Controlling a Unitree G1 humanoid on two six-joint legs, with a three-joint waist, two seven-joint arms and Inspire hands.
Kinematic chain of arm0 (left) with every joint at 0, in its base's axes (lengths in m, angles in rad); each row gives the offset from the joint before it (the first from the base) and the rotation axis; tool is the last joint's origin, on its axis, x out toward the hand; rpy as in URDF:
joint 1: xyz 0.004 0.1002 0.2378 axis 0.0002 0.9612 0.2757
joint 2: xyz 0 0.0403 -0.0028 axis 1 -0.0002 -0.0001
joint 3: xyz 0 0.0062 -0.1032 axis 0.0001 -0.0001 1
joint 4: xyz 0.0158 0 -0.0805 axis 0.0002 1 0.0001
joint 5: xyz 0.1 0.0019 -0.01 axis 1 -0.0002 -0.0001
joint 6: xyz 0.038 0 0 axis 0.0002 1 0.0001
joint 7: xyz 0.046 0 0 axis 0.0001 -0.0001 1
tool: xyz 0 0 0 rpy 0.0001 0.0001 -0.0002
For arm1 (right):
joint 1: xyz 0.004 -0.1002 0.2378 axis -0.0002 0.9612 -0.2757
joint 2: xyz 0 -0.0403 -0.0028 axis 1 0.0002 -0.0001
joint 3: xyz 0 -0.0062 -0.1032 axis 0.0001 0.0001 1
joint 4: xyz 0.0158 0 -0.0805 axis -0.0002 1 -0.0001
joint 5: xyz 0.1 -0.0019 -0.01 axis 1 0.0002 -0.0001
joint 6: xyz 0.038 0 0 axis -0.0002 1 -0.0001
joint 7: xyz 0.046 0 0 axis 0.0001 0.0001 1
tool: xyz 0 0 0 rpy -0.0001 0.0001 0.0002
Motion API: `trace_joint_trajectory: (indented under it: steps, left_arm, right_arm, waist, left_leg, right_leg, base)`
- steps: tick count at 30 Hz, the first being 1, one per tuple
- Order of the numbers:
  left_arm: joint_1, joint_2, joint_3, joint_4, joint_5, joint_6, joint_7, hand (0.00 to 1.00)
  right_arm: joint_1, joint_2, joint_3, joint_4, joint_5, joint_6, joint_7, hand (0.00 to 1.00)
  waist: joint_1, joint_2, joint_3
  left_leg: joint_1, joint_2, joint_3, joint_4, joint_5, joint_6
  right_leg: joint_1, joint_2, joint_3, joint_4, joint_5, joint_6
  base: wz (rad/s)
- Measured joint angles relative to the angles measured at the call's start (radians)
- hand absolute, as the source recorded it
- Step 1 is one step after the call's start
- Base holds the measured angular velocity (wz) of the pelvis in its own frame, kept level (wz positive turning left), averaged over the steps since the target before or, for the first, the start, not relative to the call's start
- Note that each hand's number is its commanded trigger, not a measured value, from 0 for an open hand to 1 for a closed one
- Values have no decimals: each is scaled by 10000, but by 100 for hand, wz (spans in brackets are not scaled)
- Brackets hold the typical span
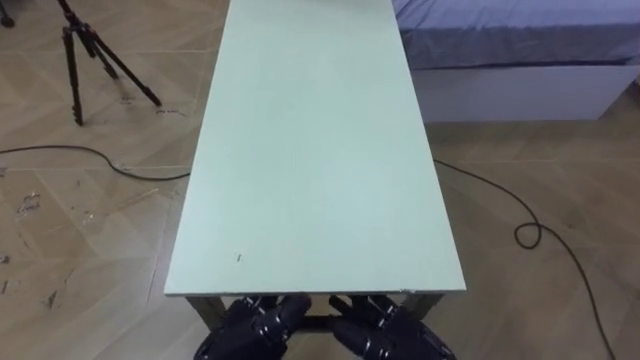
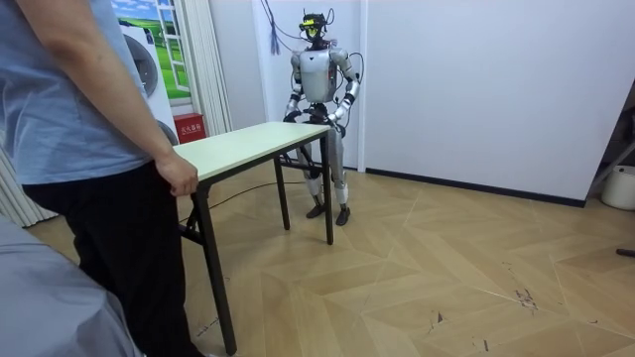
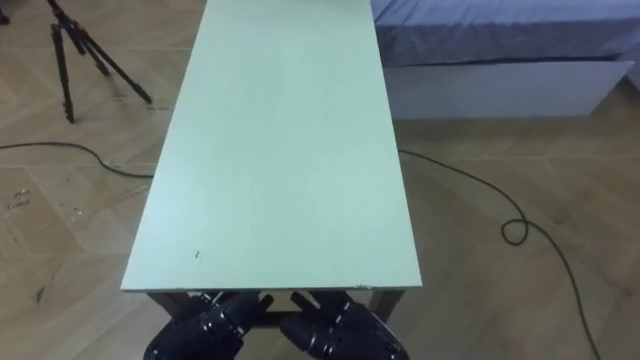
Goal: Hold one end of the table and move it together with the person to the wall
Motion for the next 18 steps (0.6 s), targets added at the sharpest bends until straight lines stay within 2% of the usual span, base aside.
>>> trace_joint_trajectory:
  steps: [6,9,13,15,18]
  left_arm:
    - [-303,-73,778,744,-483,84,594,0]
    - [-423,-342,844,957,-678,109,624,0]
    - [-739,-385,836,1279,-1533,343,734,0]
    - [-859,-388,834,1443,-1877,484,837,0]
    - [-894,-440,837,1512,-2138,526,977,0]
  right_arm:
    - [-3,-67,-73,80,1040,279,-151,0]
    - [-10,-51,-83,73,1478,413,-349,0]
    - [-49,7,-52,73,2336,612,-577,0]
    - [-48,84,-43,73,2965,749,-778,0]
    - [-54,180,-60,72,3513,850,-1043,0]
  waist:
    - [250,191,27]
    - [314,211,16]
    - [318,192,21]
    - [316,172,51]
    - [320,159,45]
  left_leg:
    - [168,17,-38,-40,0,0]
    - [221,18,-15,-60,0,0]
    - [247,29,-43,-62,0,0]
    - [382,28,-44,-86,0,0]
    - [477,28,-46,-130,0,0]
  right_leg:
    - [144,24,-1,-7,-3,-5]
    - [166,24,6,6,-3,-5]
    - [186,27,-2,49,-3,-11]
    - [311,32,-1,22,-2,-12]
    - [352,42,25,-11,-3,-13]
  base:
    - [-2]
    - [0]
    - [0]
    - [0]
    - [0]
